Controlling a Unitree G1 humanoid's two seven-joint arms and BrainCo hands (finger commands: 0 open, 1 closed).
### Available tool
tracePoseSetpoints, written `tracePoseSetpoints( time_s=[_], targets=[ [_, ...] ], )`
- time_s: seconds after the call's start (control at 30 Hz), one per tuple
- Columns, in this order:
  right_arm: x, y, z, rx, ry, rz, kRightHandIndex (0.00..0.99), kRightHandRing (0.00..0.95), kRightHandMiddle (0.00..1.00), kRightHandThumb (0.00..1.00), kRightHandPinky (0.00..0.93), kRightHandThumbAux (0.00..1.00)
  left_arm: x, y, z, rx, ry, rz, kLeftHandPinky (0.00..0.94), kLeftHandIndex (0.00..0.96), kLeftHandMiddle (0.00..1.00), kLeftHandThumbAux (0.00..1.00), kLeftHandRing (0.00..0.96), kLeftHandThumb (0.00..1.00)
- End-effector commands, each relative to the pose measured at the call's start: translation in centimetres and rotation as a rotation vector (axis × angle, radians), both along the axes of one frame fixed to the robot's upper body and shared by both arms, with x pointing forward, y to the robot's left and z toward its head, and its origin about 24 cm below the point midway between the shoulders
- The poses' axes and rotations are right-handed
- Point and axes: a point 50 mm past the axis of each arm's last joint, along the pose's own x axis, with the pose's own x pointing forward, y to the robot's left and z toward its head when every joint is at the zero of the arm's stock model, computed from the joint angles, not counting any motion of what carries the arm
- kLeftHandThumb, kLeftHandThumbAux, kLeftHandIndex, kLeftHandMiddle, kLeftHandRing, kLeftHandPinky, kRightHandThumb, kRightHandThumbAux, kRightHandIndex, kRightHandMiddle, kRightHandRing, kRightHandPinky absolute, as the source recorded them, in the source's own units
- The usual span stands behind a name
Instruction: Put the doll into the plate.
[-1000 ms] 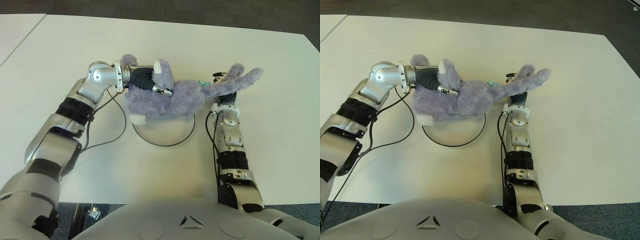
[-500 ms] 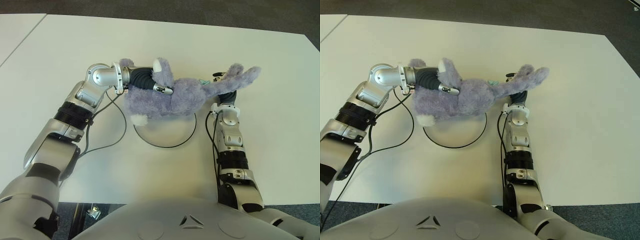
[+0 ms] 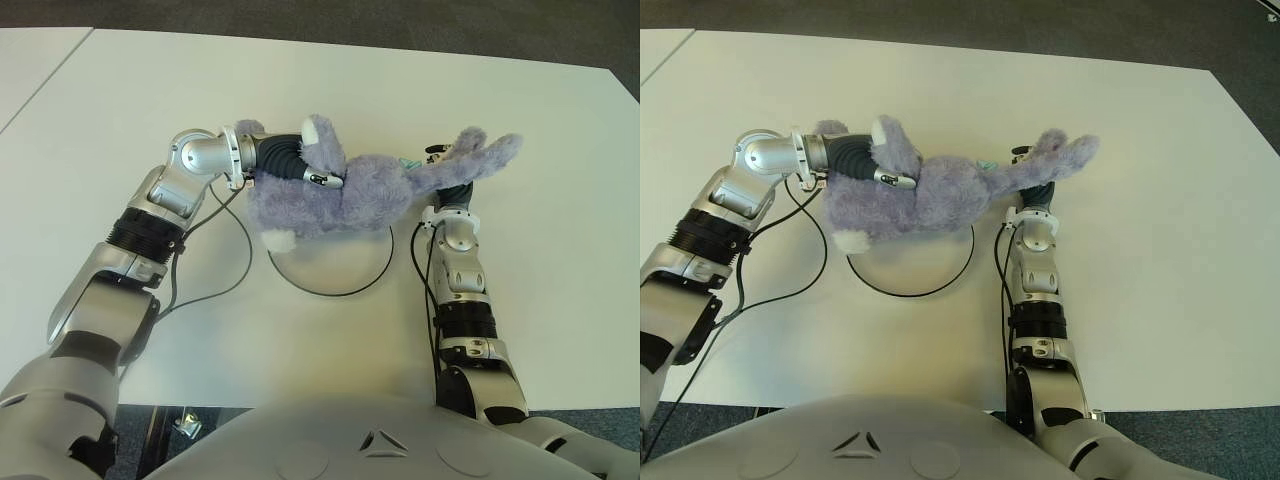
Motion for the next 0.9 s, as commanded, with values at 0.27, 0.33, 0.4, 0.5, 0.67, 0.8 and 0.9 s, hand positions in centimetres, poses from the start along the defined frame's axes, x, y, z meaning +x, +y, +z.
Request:
tracePoseSetpoints(
  time_s=[0.27, 0.33, 0.4, 0.5, 0.67, 0.8, 0.9],
  targets=[
    [-0.6, -0.2, -1.9, 0.014, 0.096, -0.007, 0.441, 0.783, 0.778, 0.710, 0.713, 0.717, -0.5, 0.4, -1.5, -0.064, 0.008, 0.004, 0.000, 0.000, 0.000, 0.288, 0.000, 0.742],
    [-0.6, -0.3, -1.9, 0.016, 0.095, -0.008, 0.441, 0.782, 0.777, 0.711, 0.705, 0.717, -0.5, 0.5, -1.4, -0.091, -0.022, 0.009, 0.000, 0.000, 0.000, 0.284, 0.000, 0.736],
    [-0.6, -0.3, -1.9, 0.013, 0.093, -0.011, 0.442, 0.784, 0.778, 0.711, 0.707, 0.717, -0.5, 0.6, -1.3, -0.110, -0.051, 0.014, 0.000, 0.000, 0.000, 0.281, 0.000, 0.732],
    [-0.6, -0.3, -1.9, 0.007, 0.095, -0.014, 0.442, 0.787, 0.782, 0.710, 0.709, 0.717, -0.5, 0.6, -1.2, -0.131, -0.075, 0.017, 0.000, 0.000, 0.000, 0.278, 0.000, 0.726],
    [-0.6, -0.3, -2.0, 0.006, 0.097, -0.012, 0.442, 0.791, 0.786, 0.710, 0.715, 0.716, -1.1, 1.1, -0.2, -0.163, -0.116, 0.000, 0.000, 0.000, 0.000, 0.265, 0.000, 0.726],
    [-0.5, -0.3, -2.0, 0.011, 0.096, -0.007, 0.442, 0.790, 0.785, 0.711, 0.708, 0.716, -1.9, 1.3, 1.1, -0.176, -0.138, -0.015, 0.000, 0.000, 0.000, 0.239, 0.000, 0.726],
    [-0.5, -0.3, -2.0, 0.016, 0.097, -0.007, 0.442, 0.787, 0.783, 0.712, 0.704, 0.715, -2.1, 1.2, 1.4, -0.186, -0.149, -0.009, 0.000, 0.000, 0.000, 0.221, 0.000, 0.719]
  ],
)
